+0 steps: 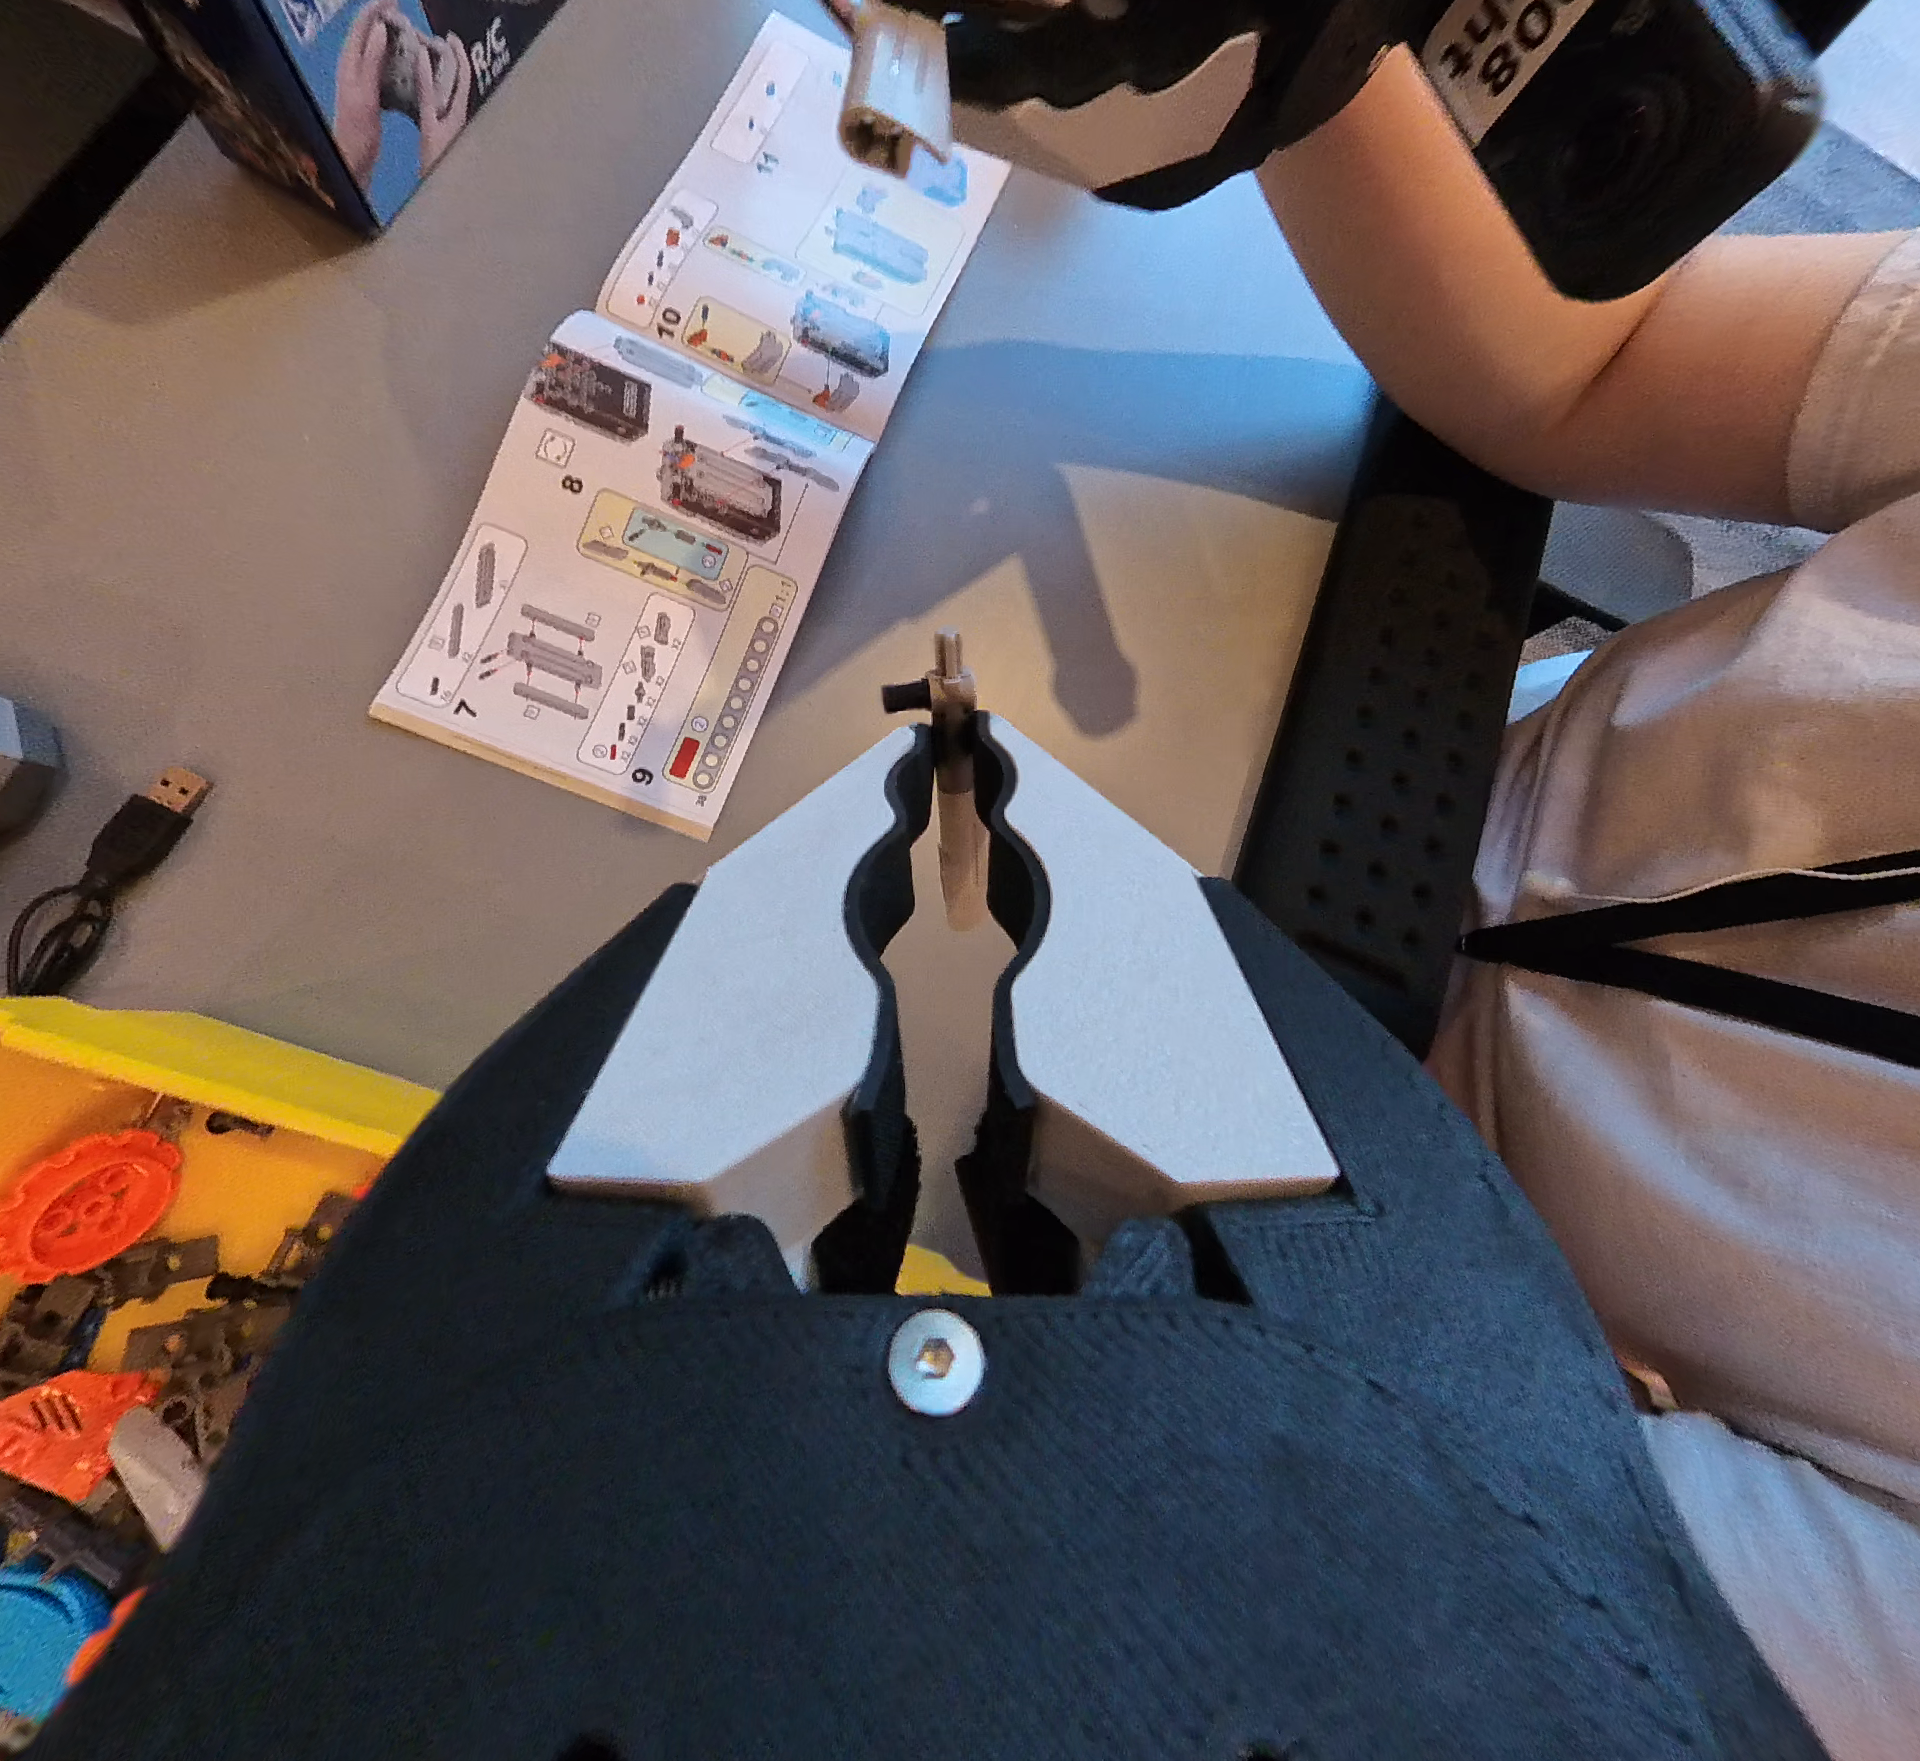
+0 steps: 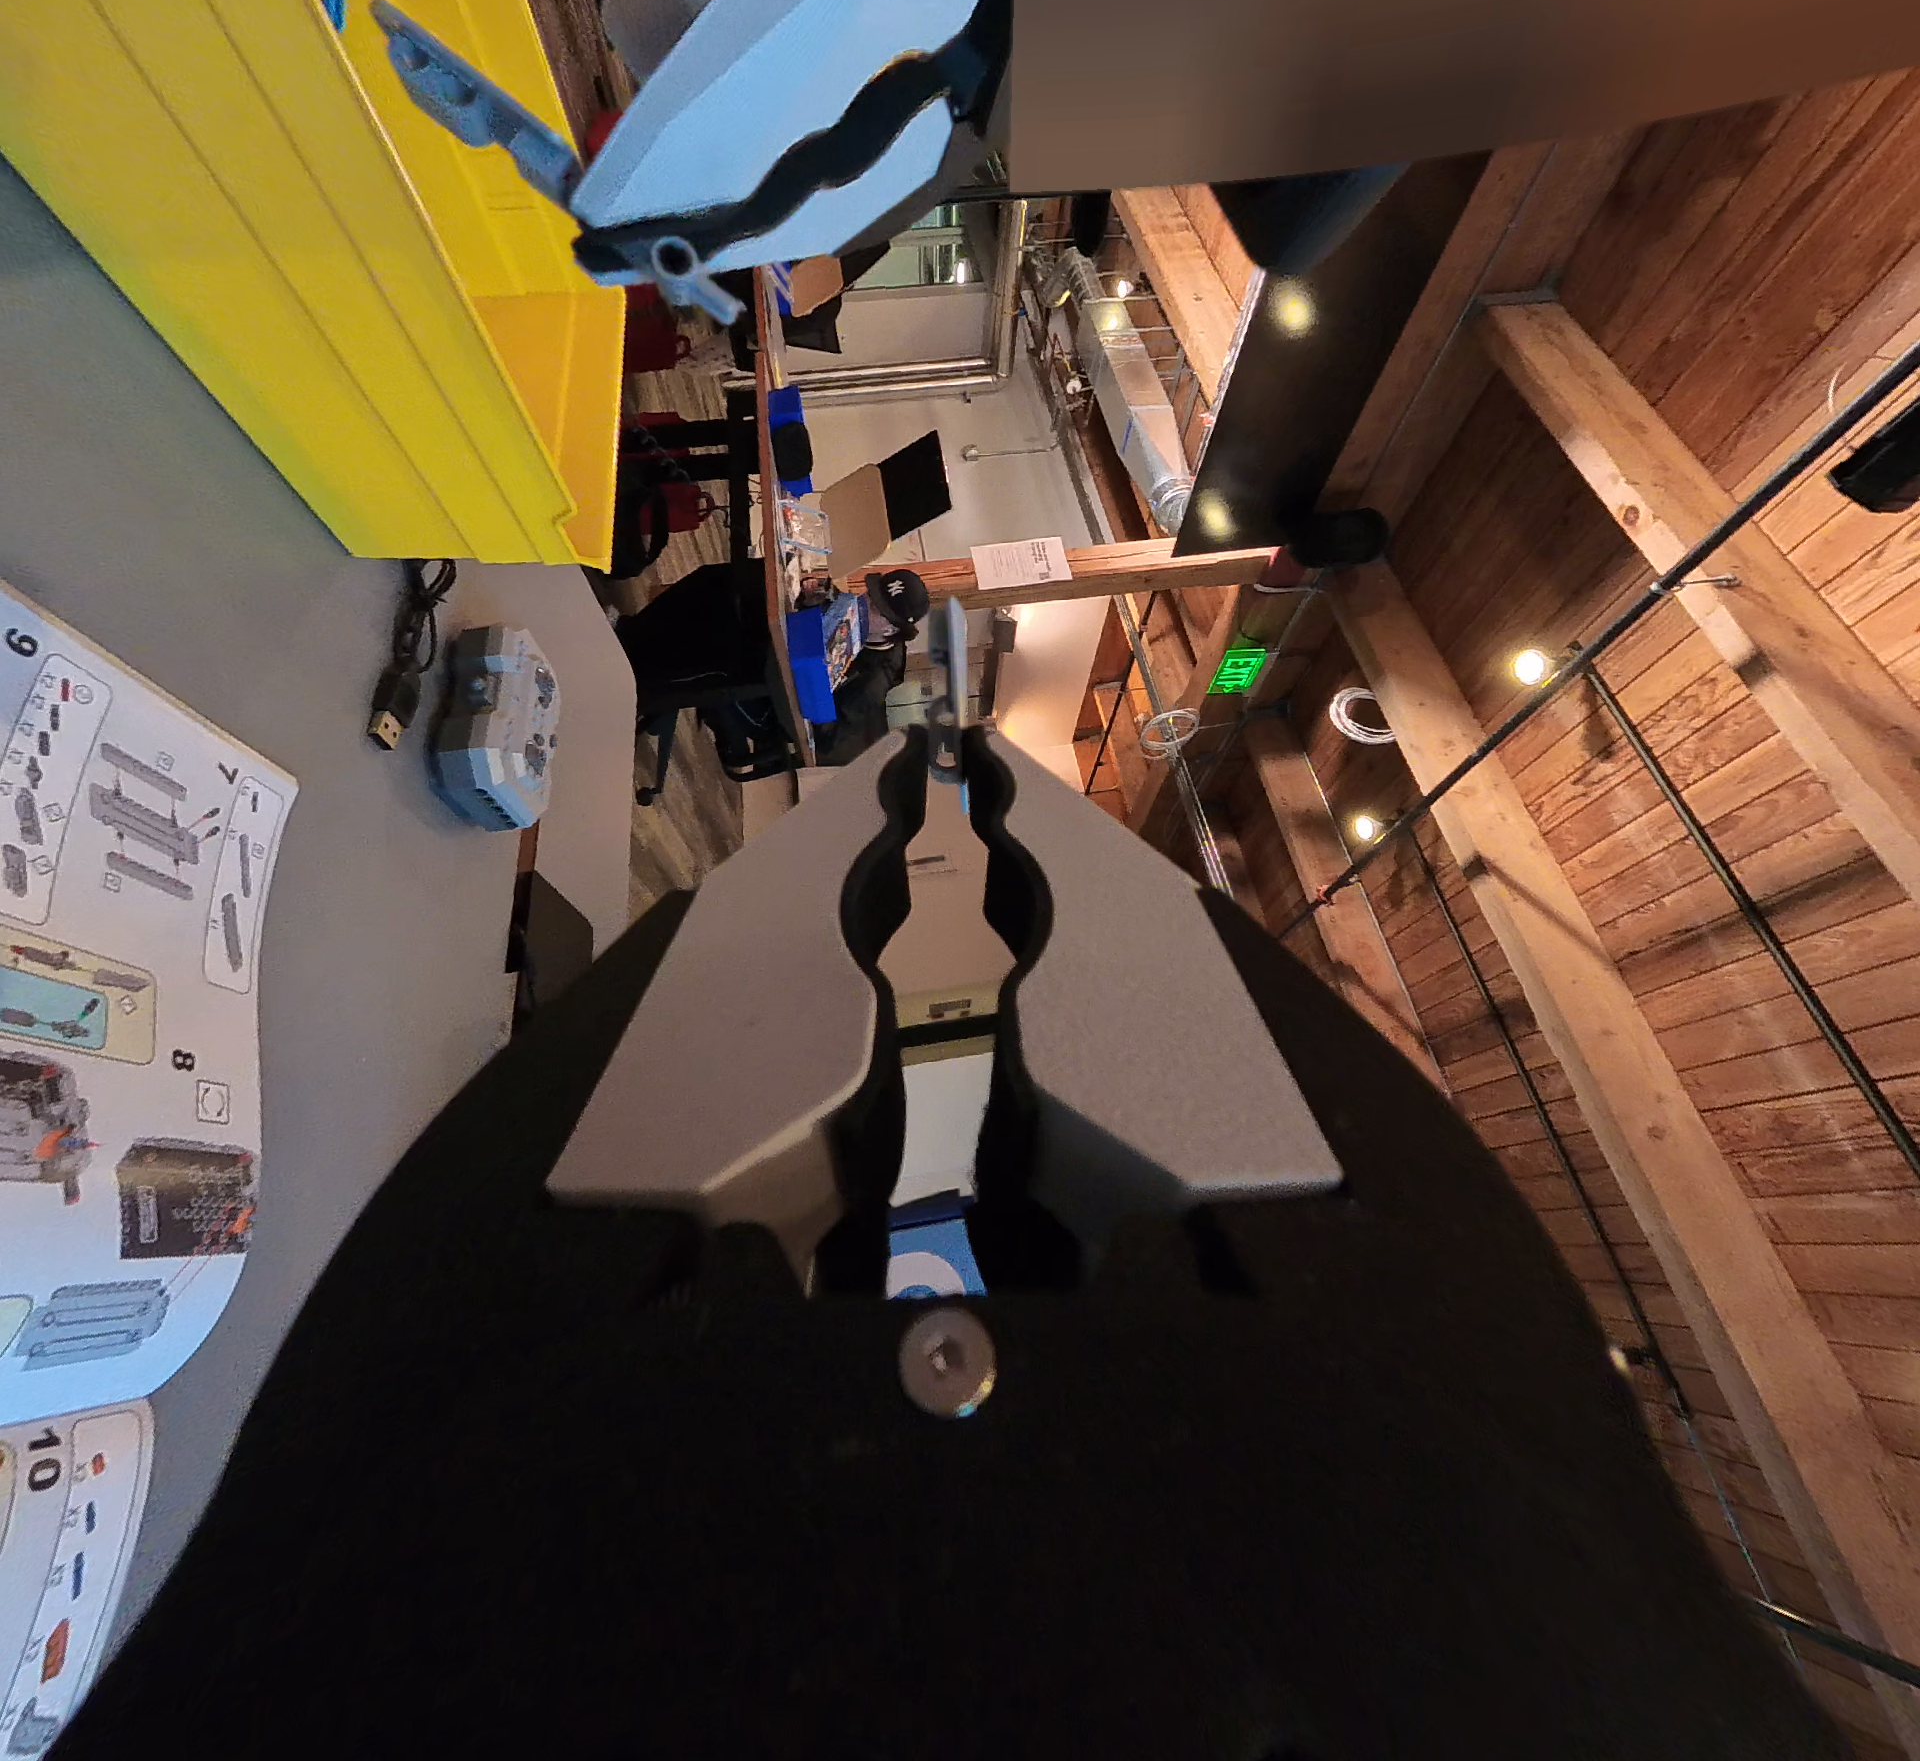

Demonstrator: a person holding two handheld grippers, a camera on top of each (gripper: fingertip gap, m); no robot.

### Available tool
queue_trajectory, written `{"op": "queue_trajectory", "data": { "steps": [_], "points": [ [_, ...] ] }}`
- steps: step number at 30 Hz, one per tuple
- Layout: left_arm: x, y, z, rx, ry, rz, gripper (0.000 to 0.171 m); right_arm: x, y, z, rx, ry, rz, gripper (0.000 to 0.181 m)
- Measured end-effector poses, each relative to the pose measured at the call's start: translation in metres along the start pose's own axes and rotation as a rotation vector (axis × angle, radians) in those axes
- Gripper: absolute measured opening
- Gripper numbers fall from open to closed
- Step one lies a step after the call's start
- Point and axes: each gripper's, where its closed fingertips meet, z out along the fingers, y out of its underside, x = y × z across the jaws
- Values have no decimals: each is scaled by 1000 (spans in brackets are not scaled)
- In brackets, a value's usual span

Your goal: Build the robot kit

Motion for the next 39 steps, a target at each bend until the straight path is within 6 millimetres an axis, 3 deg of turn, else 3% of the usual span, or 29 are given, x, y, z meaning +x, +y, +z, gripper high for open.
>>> {"op": "queue_trajectory", "data": {
  "steps": [11,16,24,30,39],
  "points": [
    [-2,-38,-10,218,-1,-44,5,-3,11,-2,-47,-17,8,6],
    [-16,-44,-13,276,-32,-121,5,2,27,-13,-72,4,45,6],
    [-37,-21,-2,147,-123,-174,5,5,50,-25,-58,83,232,5],
    [-59,-4,-18,119,-226,-238,4,-3,61,-24,-42,102,344,5],
    [-70,4,-21,102,-254,-273,5,-20,73,-22,-51,94,451,5]
  ]
}}
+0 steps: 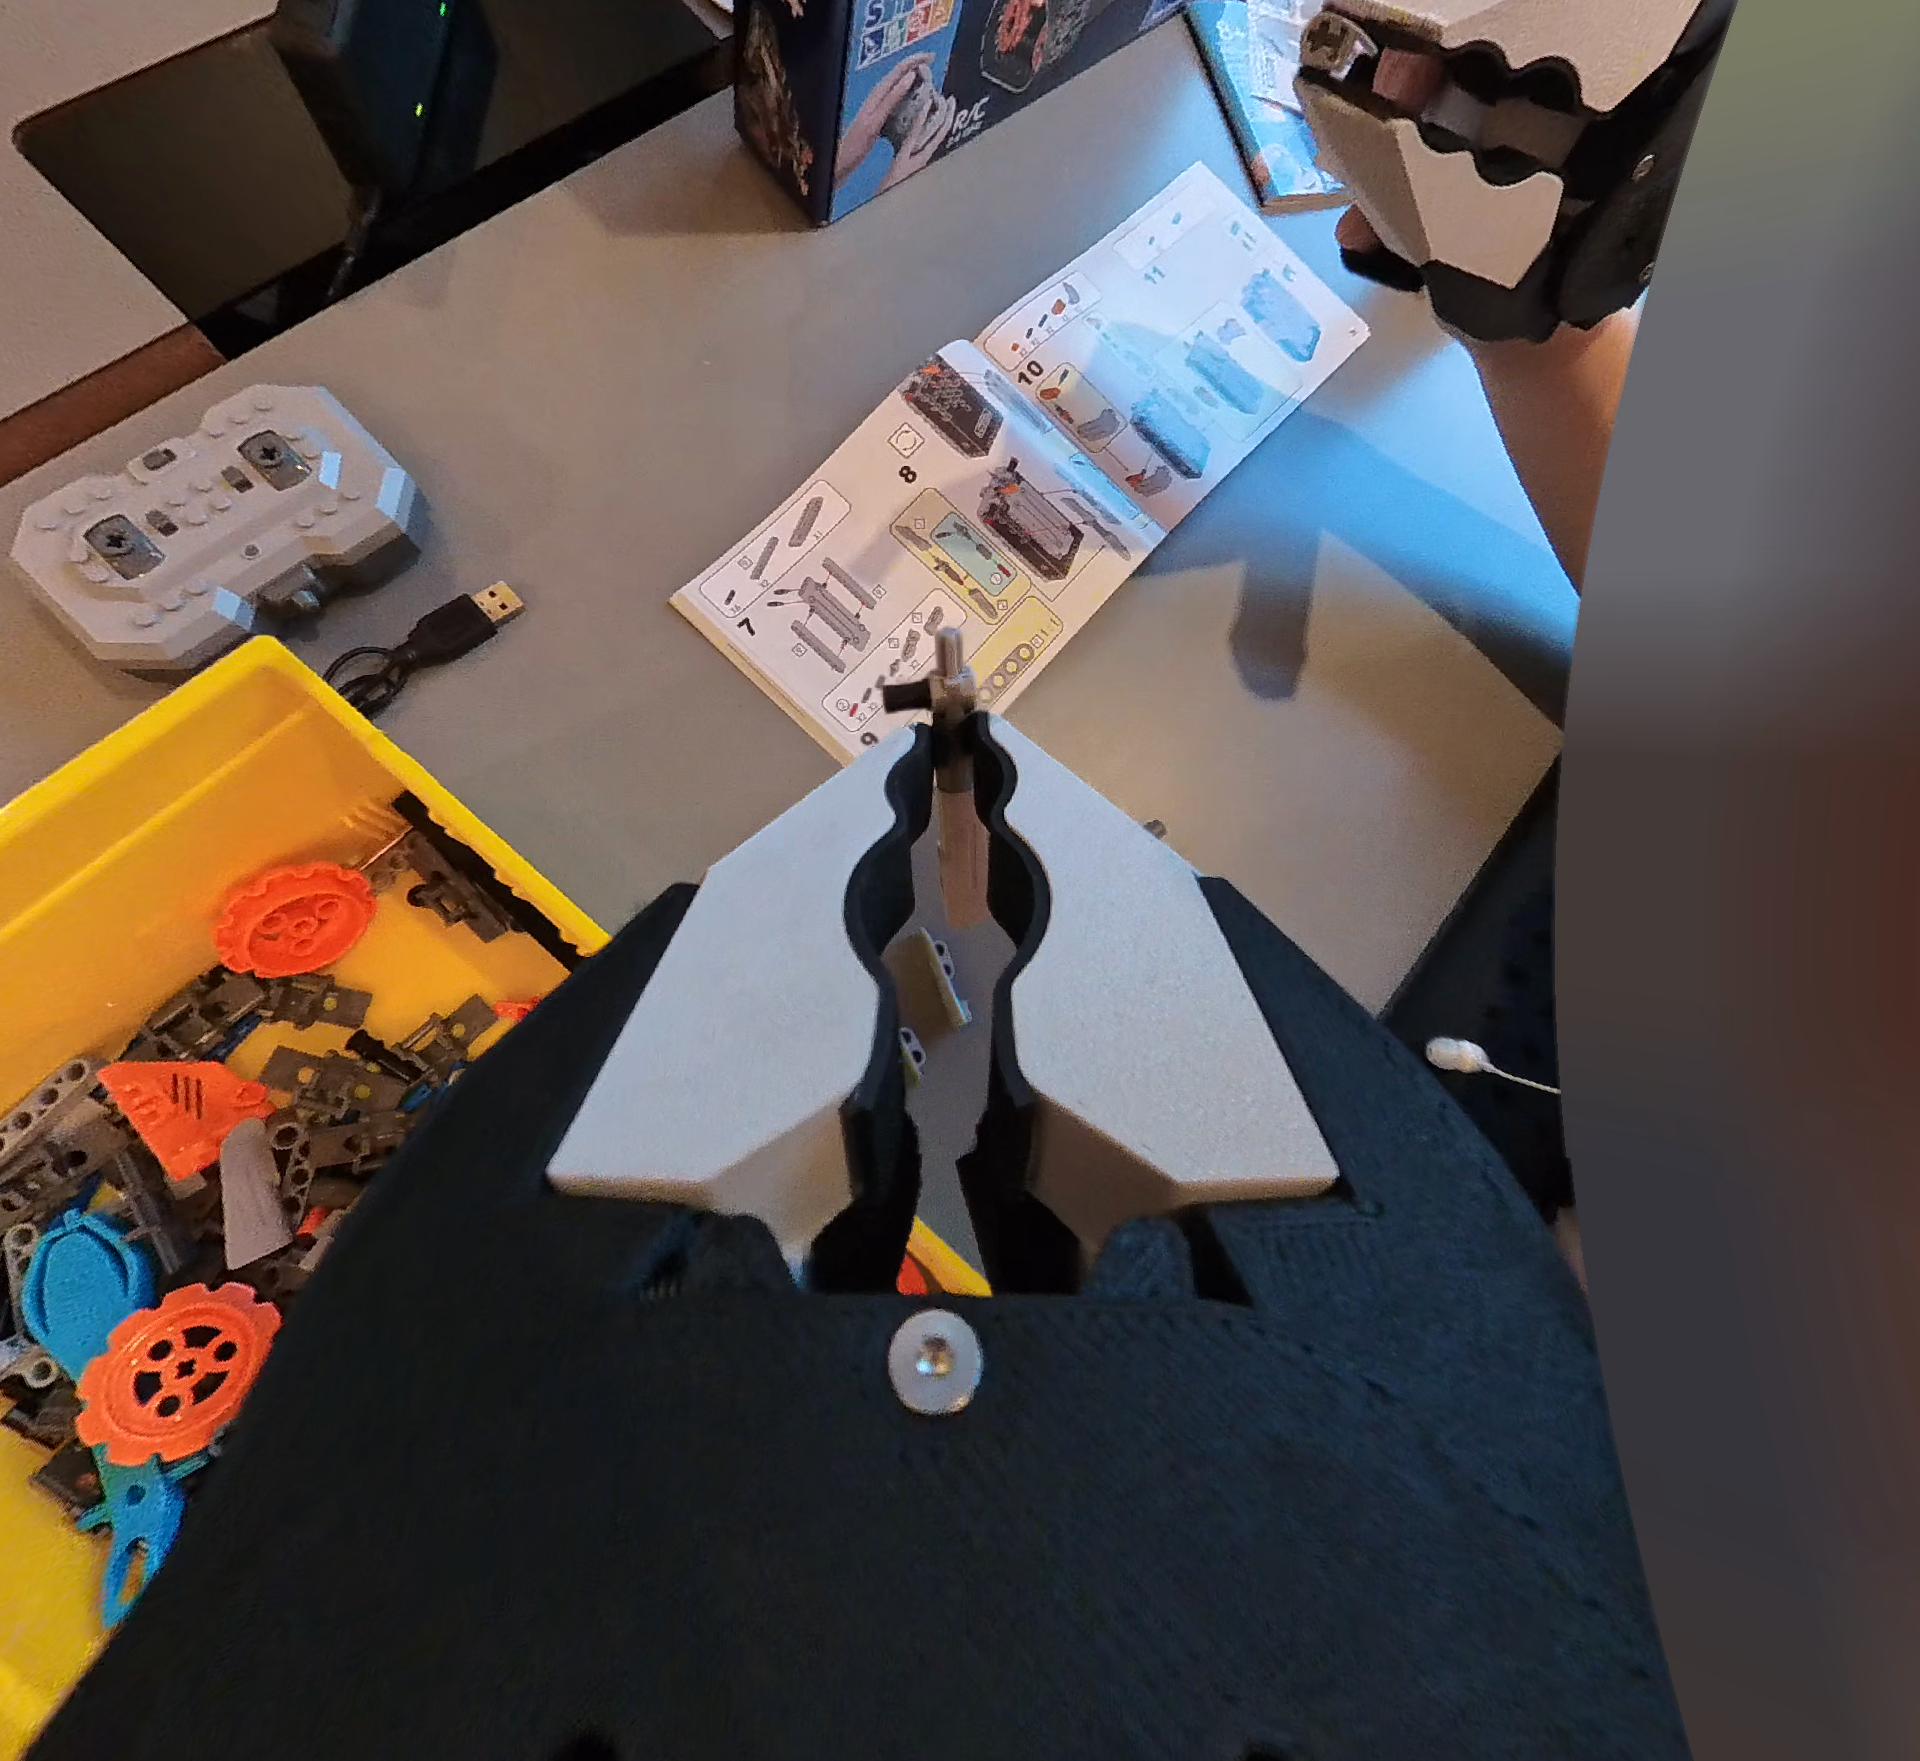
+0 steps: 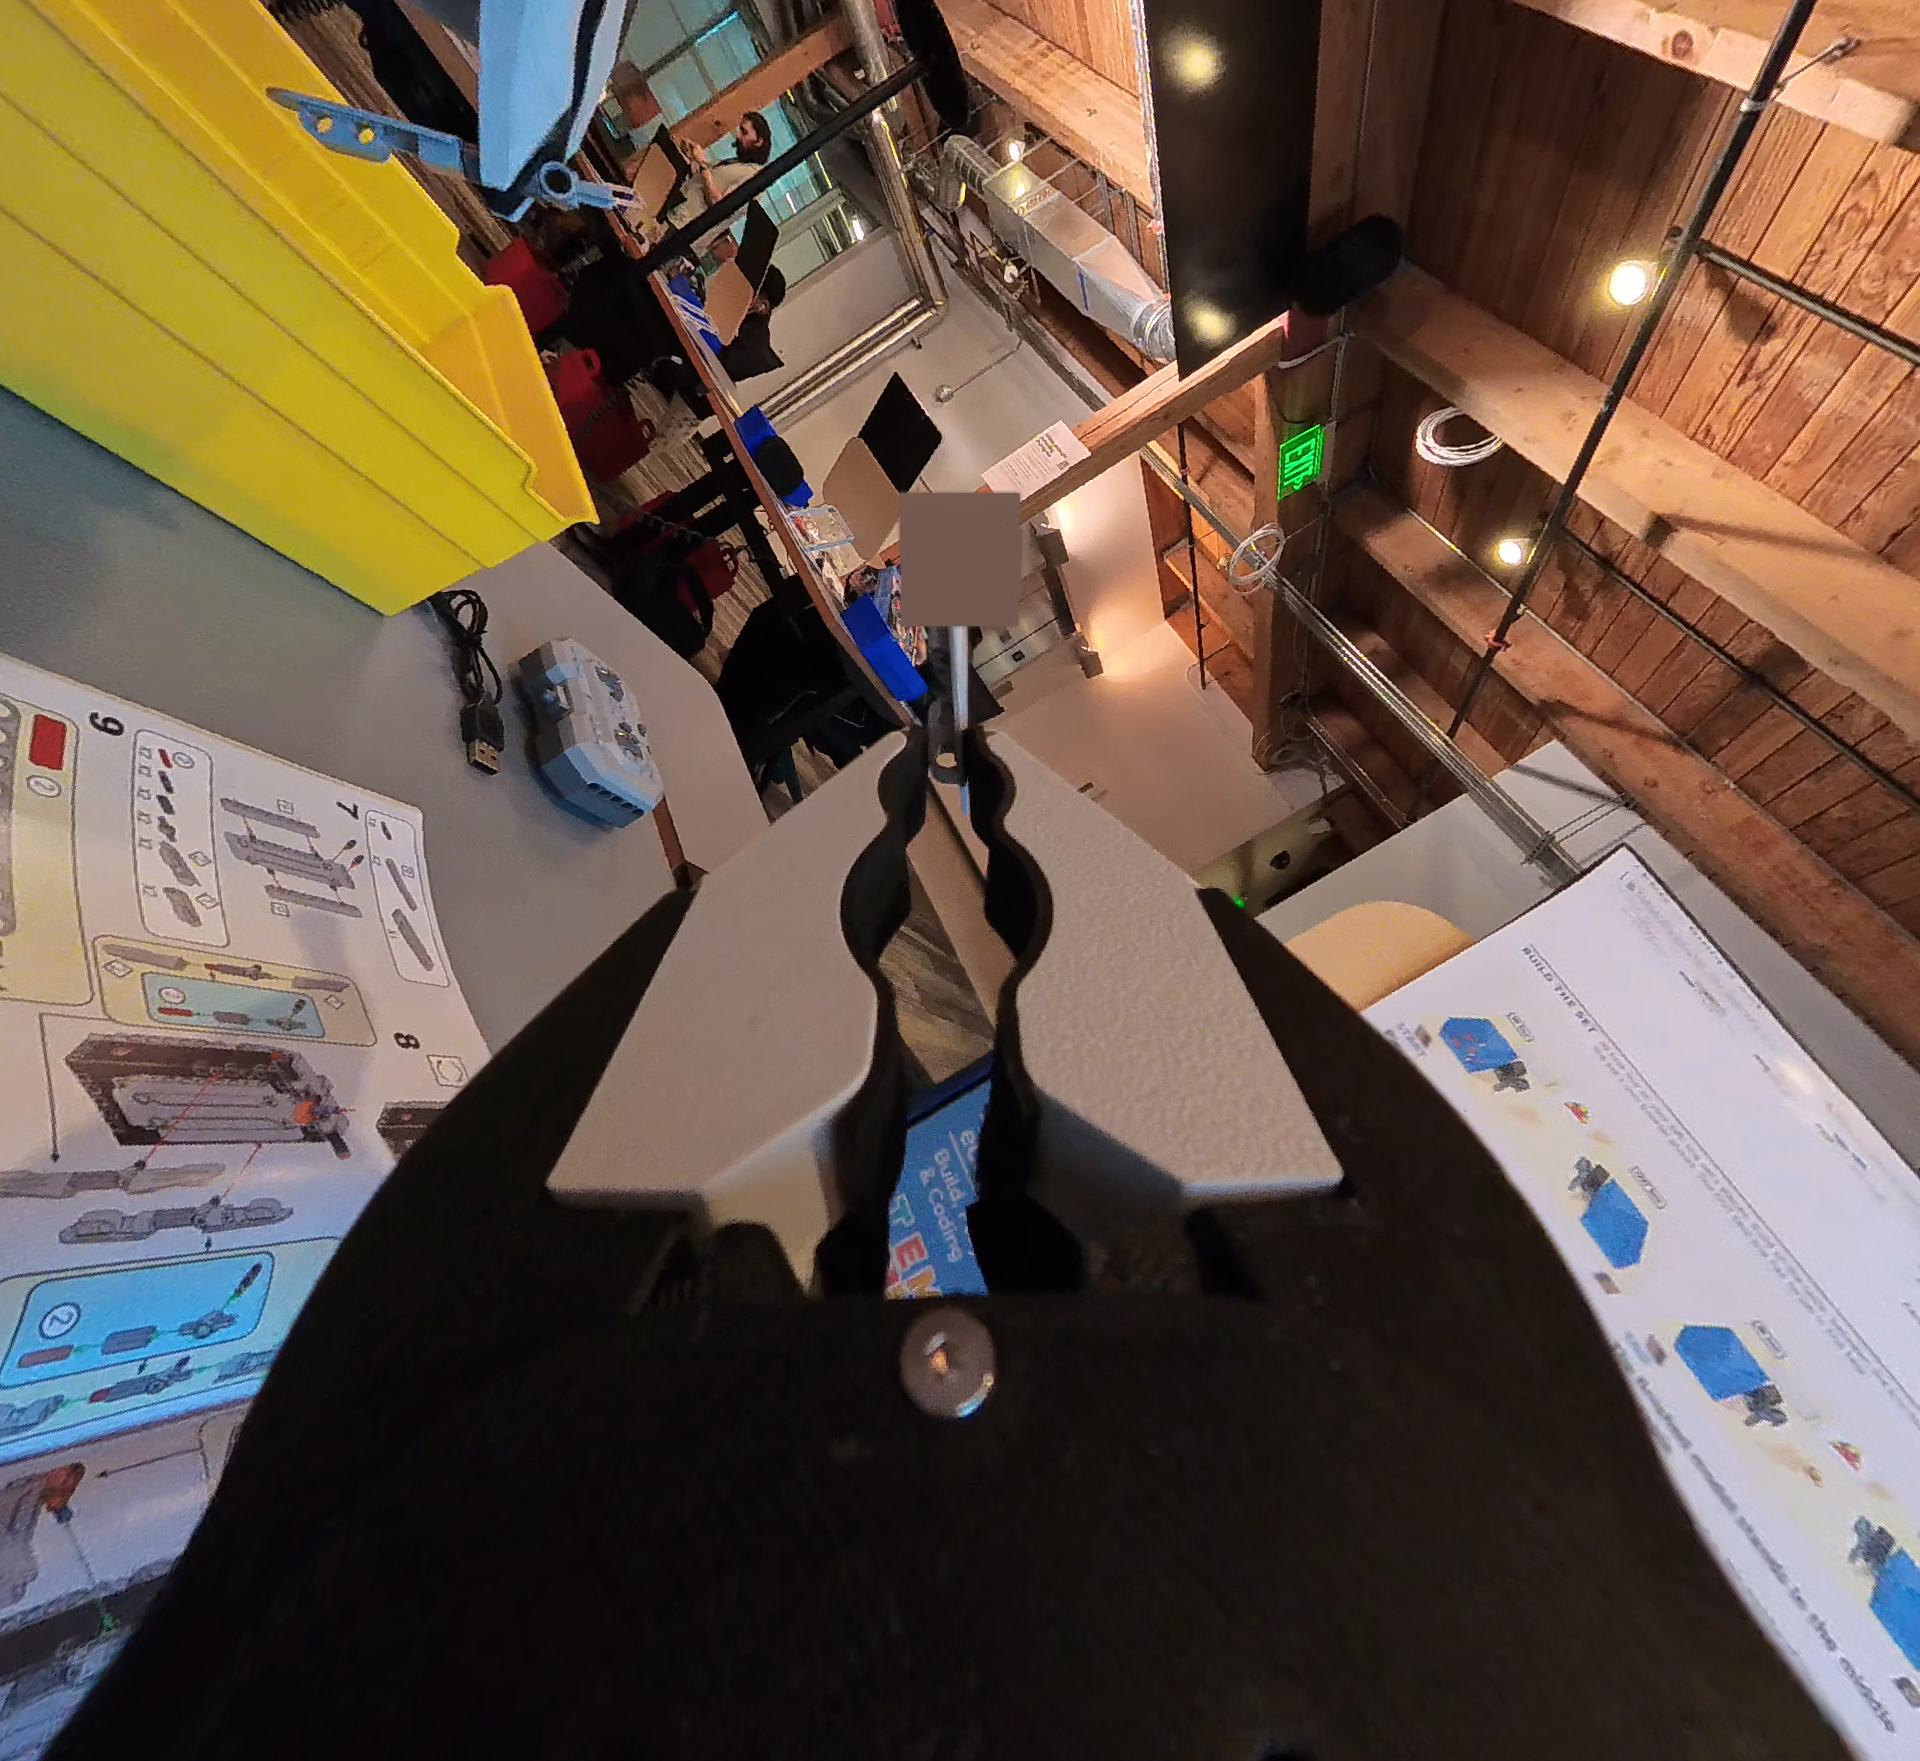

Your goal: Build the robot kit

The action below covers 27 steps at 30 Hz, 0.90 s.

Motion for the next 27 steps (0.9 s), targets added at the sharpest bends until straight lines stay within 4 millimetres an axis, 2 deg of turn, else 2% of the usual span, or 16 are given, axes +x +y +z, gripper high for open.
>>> {"op": "queue_trajectory", "data": {
  "steps": [13,20,24,27],
  "points": [
    [5,0,3,-12,11,14,5,-3,-1,1,13,-18,37,5],
    [12,-3,-3,10,26,34,4,-3,-6,1,26,-40,52,5],
    [20,-7,-6,33,49,55,4,-3,-12,3,79,-44,154,5],
    [37,-11,-6,49,106,96,5,6,-28,3,178,-22,291,5]
  ]
}}
